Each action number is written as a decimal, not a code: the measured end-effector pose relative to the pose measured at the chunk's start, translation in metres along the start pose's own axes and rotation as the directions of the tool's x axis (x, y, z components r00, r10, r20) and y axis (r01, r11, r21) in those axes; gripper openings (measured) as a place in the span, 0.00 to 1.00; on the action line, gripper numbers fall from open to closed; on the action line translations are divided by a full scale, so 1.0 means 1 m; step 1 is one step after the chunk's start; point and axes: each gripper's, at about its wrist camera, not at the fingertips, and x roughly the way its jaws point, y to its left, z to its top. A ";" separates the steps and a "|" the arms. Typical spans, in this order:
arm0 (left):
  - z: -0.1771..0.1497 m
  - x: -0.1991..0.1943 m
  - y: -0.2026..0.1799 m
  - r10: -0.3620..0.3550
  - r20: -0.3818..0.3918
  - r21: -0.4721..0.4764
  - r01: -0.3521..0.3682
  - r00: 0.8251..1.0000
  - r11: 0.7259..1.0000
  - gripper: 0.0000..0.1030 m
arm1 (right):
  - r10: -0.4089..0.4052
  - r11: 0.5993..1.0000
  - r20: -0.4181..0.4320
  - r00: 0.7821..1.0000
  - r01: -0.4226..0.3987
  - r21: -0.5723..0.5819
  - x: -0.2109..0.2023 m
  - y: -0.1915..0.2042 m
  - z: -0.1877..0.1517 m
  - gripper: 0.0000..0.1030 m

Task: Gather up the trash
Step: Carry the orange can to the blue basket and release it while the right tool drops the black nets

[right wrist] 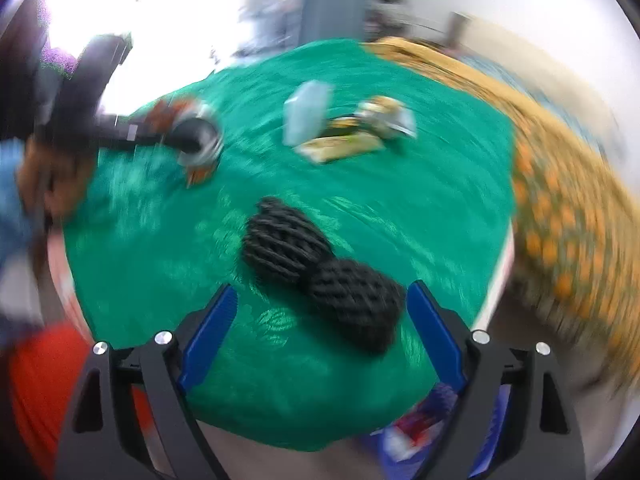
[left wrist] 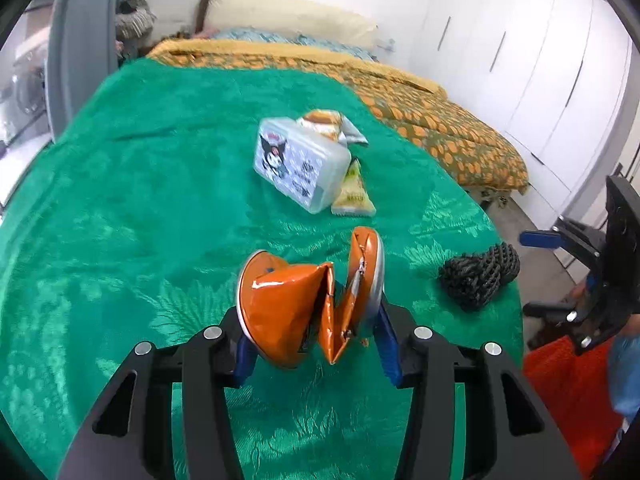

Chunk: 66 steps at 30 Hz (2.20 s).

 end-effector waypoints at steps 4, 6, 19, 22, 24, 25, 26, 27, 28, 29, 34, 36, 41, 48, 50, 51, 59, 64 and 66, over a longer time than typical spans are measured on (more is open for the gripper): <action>0.004 -0.007 -0.005 0.019 -0.005 -0.022 -0.019 1.000 1.000 0.46 | -0.011 0.990 -0.070 0.997 0.001 -0.141 0.026 0.010 0.019 0.73; 0.005 -0.009 -0.010 0.034 -0.015 -0.010 -0.034 0.999 0.999 0.47 | -0.005 0.990 -0.127 0.992 -0.013 -0.141 0.038 0.009 0.023 0.48; 0.036 0.017 -0.130 -0.077 -0.035 0.100 0.081 0.996 0.992 0.47 | -0.013 0.826 0.074 0.997 -0.031 0.562 -0.038 -0.128 -0.028 0.36; 0.040 0.037 -0.174 -0.130 -0.060 0.130 0.136 0.990 0.982 0.48 | -0.094 0.764 0.008 0.996 0.067 0.641 -0.046 -0.169 -0.064 0.36; 0.042 0.055 -0.207 -0.159 -0.087 0.148 0.171 0.983 0.974 0.48 | -0.125 0.718 -0.033 0.992 0.114 0.687 -0.049 -0.192 -0.091 0.36; 0.042 0.068 -0.228 -0.175 -0.108 0.158 0.191 0.979 0.969 0.48 | -0.136 0.699 -0.049 0.990 0.131 0.703 -0.049 -0.200 -0.103 0.36; 0.041 0.076 -0.242 -0.184 -0.122 0.165 0.202 0.975 0.965 0.48 | -0.150 0.684 -0.068 0.986 0.153 0.714 -0.049 -0.208 -0.115 0.36; 0.040 0.085 -0.257 -0.192 -0.136 0.173 0.214 0.972 0.961 0.48 | -0.165 0.667 -0.088 0.982 0.177 0.724 -0.047 -0.215 -0.129 0.36; 0.038 0.100 -0.278 -0.200 -0.160 0.183 0.228 0.967 0.956 0.48 | -0.173 0.652 -0.103 0.980 0.192 0.733 -0.046 -0.221 -0.140 0.36; 0.036 0.110 -0.289 -0.202 -0.175 0.187 0.234 0.964 0.954 0.48 | -0.175 0.637 -0.114 0.978 0.201 0.745 -0.041 -0.228 -0.151 0.36; 0.023 0.171 -0.344 -0.184 -0.252 0.202 0.237 0.950 0.950 0.49 | -0.164 0.575 -0.133 0.977 0.204 0.793 -0.034 -0.255 -0.202 0.36; 0.016 0.192 -0.359 -0.168 -0.275 0.213 0.230 0.947 0.949 0.49 | -0.157 0.558 -0.136 0.978 0.202 0.805 -0.033 -0.262 -0.213 0.36; 0.004 0.239 -0.375 -0.122 -0.307 0.235 0.199 0.944 0.951 0.52 | -0.128 0.524 -0.120 0.984 0.170 0.834 -0.027 -0.277 -0.232 0.38; 0.001 0.270 -0.368 -0.097 -0.316 0.208 0.169 0.944 0.963 0.71 | -0.102 0.459 -0.108 0.989 0.143 0.877 -0.019 -0.290 -0.240 0.70; 0.004 0.261 -0.367 -0.110 -0.294 0.202 0.174 0.949 0.964 0.79 | -0.136 0.469 -0.098 0.986 0.151 0.870 -0.028 -0.289 -0.235 0.72; 0.005 0.253 -0.366 -0.115 -0.282 0.202 0.176 0.953 0.963 0.81 | -0.146 0.473 -0.094 0.985 0.153 0.868 -0.031 -0.289 -0.233 0.74; 0.010 0.152 -0.351 -0.170 -0.151 0.201 0.199 0.974 0.959 0.92 | -0.315 0.517 -0.081 0.946 0.243 0.821 -0.059 -0.260 -0.195 0.87; -0.003 0.098 -0.316 -0.128 -0.108 0.214 0.148 0.986 0.965 0.93 | -0.415 0.618 -0.025 0.909 0.302 0.726 -0.066 -0.224 -0.150 0.87; -0.007 0.084 -0.299 -0.087 -0.087 0.215 0.104 0.992 0.971 0.93 | -0.444 0.654 0.005 0.896 0.320 0.685 -0.064 -0.207 -0.131 0.87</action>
